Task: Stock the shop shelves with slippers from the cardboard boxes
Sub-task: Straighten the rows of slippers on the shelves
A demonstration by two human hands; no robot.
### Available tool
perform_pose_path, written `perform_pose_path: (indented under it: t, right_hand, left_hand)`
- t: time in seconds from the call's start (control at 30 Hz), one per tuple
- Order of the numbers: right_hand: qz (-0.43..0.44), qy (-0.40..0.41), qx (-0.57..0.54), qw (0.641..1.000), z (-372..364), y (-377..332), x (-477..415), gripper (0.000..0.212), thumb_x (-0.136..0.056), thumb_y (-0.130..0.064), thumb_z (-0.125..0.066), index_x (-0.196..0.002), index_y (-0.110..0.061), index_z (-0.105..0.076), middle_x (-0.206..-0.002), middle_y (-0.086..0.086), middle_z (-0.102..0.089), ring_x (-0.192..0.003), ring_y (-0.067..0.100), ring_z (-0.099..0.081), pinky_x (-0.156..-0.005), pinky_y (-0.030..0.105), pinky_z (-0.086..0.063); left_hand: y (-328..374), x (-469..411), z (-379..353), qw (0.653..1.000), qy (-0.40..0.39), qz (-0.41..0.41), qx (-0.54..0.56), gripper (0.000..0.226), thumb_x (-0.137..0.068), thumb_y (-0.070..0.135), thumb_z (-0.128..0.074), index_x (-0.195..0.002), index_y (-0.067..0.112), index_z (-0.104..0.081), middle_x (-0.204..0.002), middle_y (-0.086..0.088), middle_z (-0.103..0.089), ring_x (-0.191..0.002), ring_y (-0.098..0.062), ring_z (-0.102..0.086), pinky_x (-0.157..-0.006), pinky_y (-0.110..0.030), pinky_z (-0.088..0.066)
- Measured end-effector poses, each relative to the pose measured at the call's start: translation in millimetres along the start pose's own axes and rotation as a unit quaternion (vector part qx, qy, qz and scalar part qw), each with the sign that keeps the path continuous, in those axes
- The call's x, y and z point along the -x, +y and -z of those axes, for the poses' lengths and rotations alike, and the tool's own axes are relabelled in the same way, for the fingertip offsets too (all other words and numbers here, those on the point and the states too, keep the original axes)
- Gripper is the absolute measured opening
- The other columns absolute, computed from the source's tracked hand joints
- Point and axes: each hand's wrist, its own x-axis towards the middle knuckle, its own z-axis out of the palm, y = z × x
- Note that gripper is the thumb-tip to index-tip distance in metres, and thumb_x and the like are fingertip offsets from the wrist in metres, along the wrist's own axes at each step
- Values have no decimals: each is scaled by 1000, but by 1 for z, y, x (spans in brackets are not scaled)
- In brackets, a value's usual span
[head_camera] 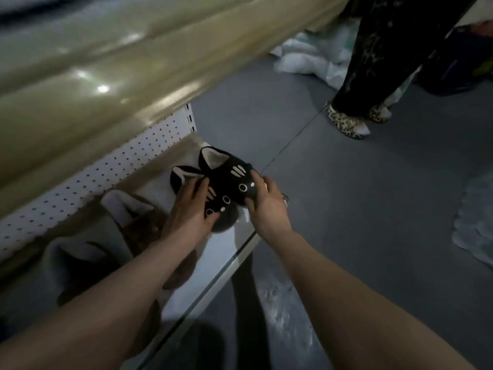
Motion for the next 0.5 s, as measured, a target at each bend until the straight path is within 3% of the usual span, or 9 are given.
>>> perform_pose_path:
  t: [0.1, 0.27, 0.4, 0.5]
  right_hand:
    - [10, 2, 15, 1000, -23, 21, -19, 64, -97, -25, -54, -154, -27, -24, -157, 9, -25, -140, 31, -34, -114, 45, -34]
    - [22, 12, 18, 1000, -48, 50, -46, 71, -93, -29, -59, -154, -33, -22, -160, 12, -20, -142, 36, -31, -113, 48, -34]
    - [27, -18, -4, 999, -63, 64, -51, 87, -84, -30, -70, -153, -36, -17, -159, 8, -20, -142, 34, -31, -114, 52, -34]
    - [43, -27, -16, 999, -71, 73, -50, 91, -81, -31, -74, -153, -33, -19, -158, 5, -20, -139, 31, -36, -114, 50, -36]
  left_hand:
    - [-11, -15, -30, 999, 20, 28, 33, 92, -82, 41, -70, -152, 26, -13, -159, 1, -5, -147, -22, -11, -116, -41, -24]
    - [-24, -27, -68, 998, 41, 42, 23, 112, -74, 55, -73, -154, 25, 0, -161, -1, 10, -148, -28, 9, -120, -46, -6]
    - [-40, -22, -95, 998, 42, 41, 21, 130, -61, 58, -79, -153, 25, 6, -159, 0, 12, -147, -36, 5, -119, -54, -14]
    - [-47, -17, -105, 998, 27, 35, 45, 132, -64, 49, -82, -152, 26, 13, -157, 4, 22, -147, -37, 7, -119, -54, -16]
